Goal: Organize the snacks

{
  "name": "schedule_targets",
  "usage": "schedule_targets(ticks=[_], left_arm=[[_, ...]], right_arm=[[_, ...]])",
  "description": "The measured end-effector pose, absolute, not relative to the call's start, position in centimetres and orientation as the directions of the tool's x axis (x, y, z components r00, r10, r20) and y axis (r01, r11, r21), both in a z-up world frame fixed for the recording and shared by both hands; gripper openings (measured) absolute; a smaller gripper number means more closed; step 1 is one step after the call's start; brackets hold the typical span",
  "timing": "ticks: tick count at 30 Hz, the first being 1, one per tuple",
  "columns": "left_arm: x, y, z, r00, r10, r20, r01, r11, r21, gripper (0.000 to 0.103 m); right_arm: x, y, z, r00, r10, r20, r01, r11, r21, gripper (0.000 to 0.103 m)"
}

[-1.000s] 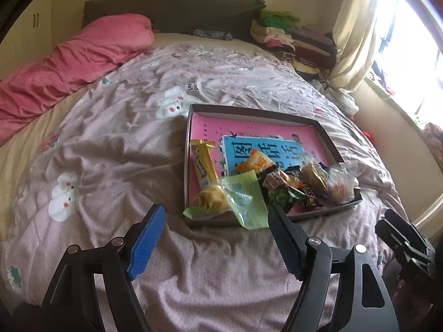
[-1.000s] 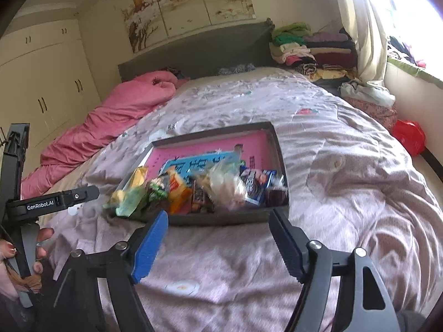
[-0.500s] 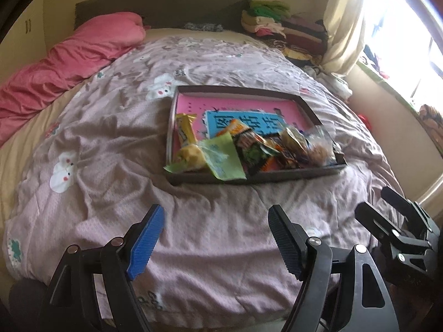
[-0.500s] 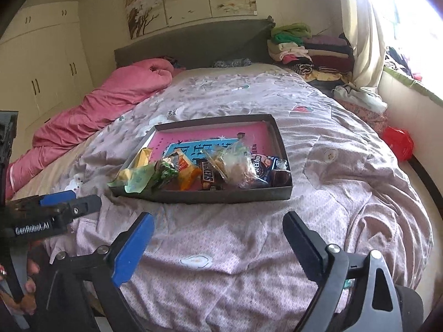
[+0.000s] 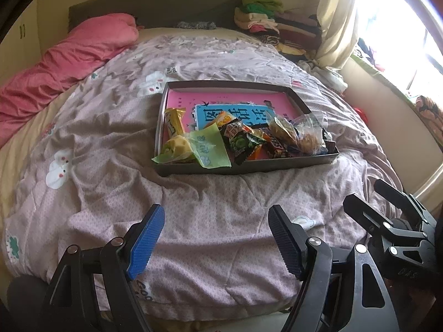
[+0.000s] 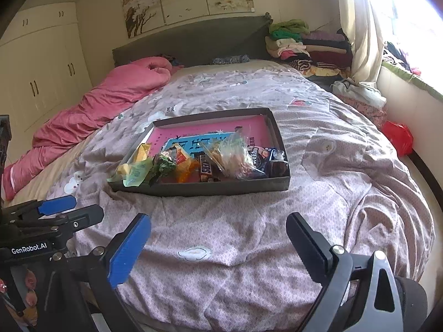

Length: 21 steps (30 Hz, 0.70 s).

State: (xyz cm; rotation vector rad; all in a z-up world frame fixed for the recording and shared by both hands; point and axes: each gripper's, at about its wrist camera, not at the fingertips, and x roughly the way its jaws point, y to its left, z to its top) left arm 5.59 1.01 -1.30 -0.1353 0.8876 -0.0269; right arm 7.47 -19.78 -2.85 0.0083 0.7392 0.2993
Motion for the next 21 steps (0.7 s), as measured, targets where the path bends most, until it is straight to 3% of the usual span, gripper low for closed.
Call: schedule_targets(ticks=[21], left_arm=[[5.65, 1.07, -1.43, 0.630, -0.069, -0.774, -0.041, 0.992, -0.122, 0.078]], right_arm=[[7.57, -19.82, -3.06, 0.700, 0.269, -0.662, -0.263, 0.958, 0.111, 0.101]])
